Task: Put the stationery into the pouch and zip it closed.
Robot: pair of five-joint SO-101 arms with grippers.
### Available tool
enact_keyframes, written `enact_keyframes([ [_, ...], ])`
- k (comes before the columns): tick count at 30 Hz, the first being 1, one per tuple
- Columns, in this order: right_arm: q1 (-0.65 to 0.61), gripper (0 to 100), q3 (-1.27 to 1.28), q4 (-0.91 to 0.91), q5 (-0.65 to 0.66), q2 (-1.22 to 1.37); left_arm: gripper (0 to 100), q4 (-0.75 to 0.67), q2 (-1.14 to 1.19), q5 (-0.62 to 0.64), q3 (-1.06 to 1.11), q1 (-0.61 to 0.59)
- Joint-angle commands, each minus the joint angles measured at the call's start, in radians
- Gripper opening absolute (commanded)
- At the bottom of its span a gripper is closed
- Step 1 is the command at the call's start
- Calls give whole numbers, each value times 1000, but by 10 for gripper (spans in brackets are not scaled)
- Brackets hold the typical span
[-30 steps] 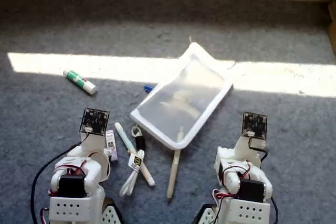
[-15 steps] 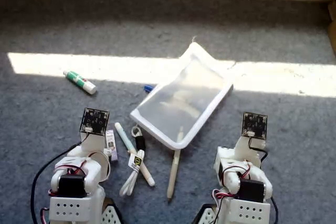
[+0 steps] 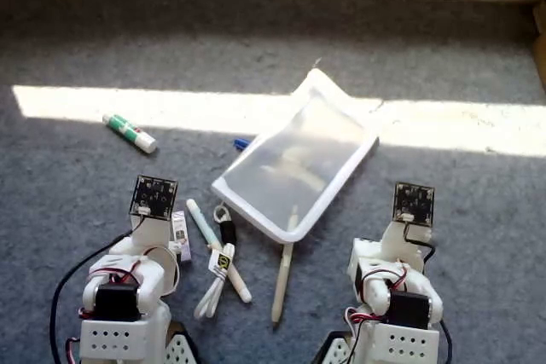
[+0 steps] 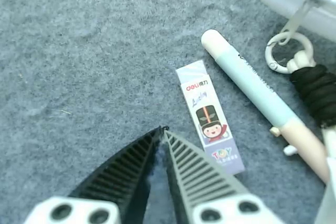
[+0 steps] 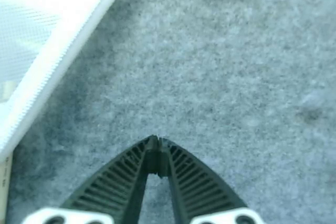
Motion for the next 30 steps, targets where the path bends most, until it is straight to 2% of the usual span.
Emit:
enact_keyframes([
  [1, -5, 5, 113, 7, -3, -13, 16, 3, -8, 8, 19, -15],
  [9, 1, 5, 111, -1, 8, -15, 16, 6, -8, 6, -65, -27],
  [13, 1, 5, 99, -4, 86, -15, 17, 3, -8, 6, -88, -128],
  [22, 1, 5, -191, -16, 86, -13, 14, 0, -8, 11, -97, -266],
  [26, -5, 5, -335, -8, -12, -12, 14, -12, -8, 6, -73, -280],
  [30, -56, 5, -463, -7, -63, -10, 15, -98, -8, 6, -10, -280],
])
